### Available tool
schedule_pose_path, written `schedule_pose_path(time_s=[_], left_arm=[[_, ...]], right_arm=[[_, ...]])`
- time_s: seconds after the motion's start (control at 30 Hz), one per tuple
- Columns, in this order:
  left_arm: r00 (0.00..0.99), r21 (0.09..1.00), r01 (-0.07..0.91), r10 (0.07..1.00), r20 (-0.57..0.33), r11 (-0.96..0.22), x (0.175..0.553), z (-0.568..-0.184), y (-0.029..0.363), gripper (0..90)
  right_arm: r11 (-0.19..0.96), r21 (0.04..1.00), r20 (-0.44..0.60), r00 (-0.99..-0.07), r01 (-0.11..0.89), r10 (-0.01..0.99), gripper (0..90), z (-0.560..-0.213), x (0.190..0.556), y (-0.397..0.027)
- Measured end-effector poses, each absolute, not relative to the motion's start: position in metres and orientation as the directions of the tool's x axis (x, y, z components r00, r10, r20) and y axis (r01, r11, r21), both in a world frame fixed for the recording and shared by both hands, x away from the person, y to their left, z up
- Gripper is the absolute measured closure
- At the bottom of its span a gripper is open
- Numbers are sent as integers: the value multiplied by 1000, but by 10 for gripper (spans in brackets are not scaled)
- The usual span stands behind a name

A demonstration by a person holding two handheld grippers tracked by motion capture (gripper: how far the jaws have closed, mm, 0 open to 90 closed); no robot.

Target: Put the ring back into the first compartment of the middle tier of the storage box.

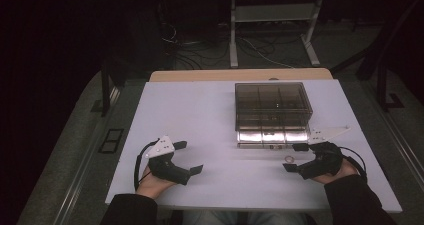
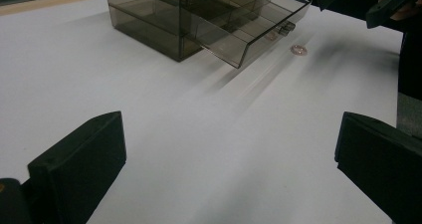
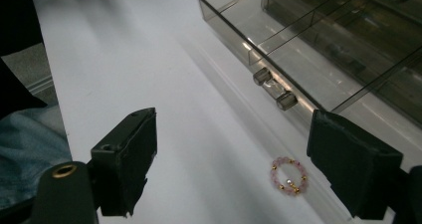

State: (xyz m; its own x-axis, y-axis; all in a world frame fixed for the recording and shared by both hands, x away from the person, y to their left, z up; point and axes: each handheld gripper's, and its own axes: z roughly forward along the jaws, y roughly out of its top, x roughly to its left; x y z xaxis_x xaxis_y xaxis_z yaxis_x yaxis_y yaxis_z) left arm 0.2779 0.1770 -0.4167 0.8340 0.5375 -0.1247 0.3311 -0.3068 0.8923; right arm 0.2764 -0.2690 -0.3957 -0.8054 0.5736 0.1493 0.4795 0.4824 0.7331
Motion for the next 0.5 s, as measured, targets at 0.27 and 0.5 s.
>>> schedule_pose_path(time_s=[0.27, 0.5], left_arm=[[834, 892, 331, 538, -124, -309, 278, -417, 177, 0], [834, 891, 331, 537, -123, -311, 278, -417, 176, 0]], right_arm=[[506, 711, 151, -809, 488, 568, 190, -403, 273, -265], [535, 685, 146, -813, 495, 564, 190, -411, 274, -263]])
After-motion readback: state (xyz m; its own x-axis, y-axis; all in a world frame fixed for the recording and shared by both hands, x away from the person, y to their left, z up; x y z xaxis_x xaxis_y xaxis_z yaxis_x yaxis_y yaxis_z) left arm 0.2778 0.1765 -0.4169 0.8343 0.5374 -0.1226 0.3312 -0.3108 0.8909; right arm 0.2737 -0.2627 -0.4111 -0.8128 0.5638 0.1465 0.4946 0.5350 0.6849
